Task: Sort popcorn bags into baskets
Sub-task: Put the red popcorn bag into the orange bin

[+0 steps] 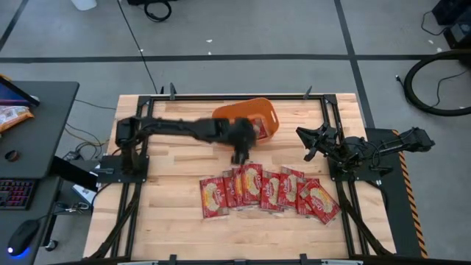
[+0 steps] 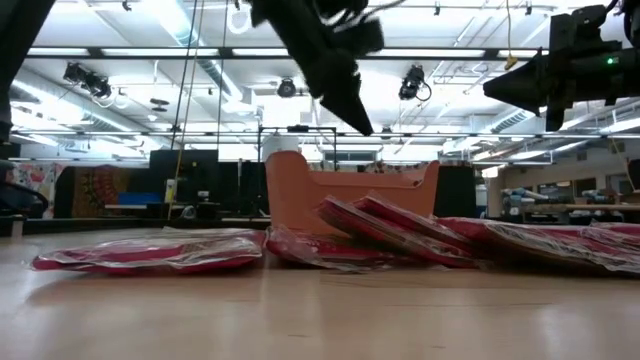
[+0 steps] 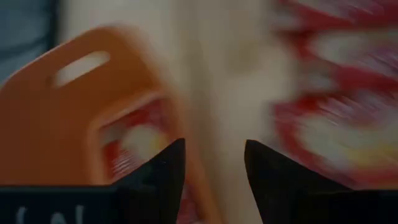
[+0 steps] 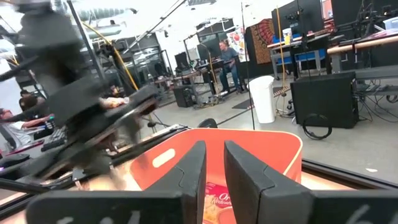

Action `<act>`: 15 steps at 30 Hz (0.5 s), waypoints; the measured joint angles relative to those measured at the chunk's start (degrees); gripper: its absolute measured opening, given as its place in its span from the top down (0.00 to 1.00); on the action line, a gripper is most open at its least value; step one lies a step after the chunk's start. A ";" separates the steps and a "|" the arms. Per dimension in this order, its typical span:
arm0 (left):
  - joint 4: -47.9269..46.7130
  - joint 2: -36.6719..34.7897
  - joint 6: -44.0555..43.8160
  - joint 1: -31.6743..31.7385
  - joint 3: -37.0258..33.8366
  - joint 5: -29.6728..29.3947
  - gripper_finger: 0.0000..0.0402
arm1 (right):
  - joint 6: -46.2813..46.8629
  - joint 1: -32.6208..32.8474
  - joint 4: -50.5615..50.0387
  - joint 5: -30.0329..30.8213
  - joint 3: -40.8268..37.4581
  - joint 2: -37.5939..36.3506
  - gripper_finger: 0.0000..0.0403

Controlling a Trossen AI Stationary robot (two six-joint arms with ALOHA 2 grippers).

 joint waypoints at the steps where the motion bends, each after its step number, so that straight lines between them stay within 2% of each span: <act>1: -1.64 0.13 2.55 -1.54 0.00 0.70 0.58 | 0.00 0.00 0.05 -0.02 0.00 0.00 0.85; 4: -5.67 0.43 7.11 -5.67 -0.48 1.15 0.57 | 0.00 0.00 0.03 -0.03 0.00 0.00 0.85; 8: -6.03 0.43 9.26 -10.09 -3.81 -0.62 0.57 | 0.00 0.00 0.03 -0.07 0.00 0.00 0.85; 15: -0.79 0.47 13.15 -18.25 -13.08 -13.15 0.57 | 0.00 -0.01 0.00 -0.04 0.00 0.00 0.85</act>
